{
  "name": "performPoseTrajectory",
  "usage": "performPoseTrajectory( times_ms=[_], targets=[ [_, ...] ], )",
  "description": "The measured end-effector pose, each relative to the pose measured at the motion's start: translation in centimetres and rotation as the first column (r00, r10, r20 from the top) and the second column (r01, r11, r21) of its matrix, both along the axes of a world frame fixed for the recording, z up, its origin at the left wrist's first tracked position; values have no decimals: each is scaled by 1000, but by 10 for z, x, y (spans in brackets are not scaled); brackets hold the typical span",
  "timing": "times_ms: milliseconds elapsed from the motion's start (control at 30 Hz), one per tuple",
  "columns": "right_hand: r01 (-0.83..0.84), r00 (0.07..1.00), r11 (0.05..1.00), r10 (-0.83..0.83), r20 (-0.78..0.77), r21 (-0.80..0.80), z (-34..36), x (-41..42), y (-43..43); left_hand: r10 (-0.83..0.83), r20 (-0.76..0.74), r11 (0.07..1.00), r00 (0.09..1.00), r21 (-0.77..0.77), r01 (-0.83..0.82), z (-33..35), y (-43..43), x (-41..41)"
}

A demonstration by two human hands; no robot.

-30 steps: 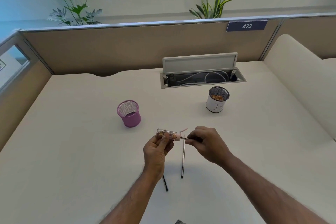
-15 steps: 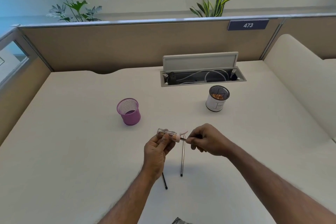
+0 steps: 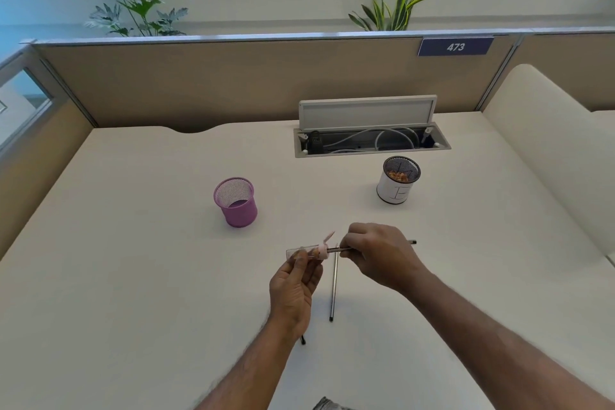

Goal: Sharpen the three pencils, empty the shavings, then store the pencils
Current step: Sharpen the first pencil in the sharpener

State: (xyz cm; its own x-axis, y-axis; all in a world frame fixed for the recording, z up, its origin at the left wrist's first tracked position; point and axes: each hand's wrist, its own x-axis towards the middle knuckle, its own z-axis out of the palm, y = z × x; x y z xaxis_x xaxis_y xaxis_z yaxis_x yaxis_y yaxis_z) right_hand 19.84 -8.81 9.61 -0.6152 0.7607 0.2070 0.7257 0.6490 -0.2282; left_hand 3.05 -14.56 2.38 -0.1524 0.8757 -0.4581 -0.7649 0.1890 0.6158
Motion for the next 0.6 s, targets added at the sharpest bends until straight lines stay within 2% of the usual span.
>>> performPoseTrajectory(
  times_ms=[100, 600],
  targets=[
    [-19, 1000, 1000, 18, 15, 3, 2, 0, 1, 15, 20, 1000, 1000, -15, -15, -2, -1, 3],
    [7, 997, 971, -24, -67, -241, 5, 1, 8, -7, -30, 999, 1000, 43, 9, -2, 1, 1]
  ],
)
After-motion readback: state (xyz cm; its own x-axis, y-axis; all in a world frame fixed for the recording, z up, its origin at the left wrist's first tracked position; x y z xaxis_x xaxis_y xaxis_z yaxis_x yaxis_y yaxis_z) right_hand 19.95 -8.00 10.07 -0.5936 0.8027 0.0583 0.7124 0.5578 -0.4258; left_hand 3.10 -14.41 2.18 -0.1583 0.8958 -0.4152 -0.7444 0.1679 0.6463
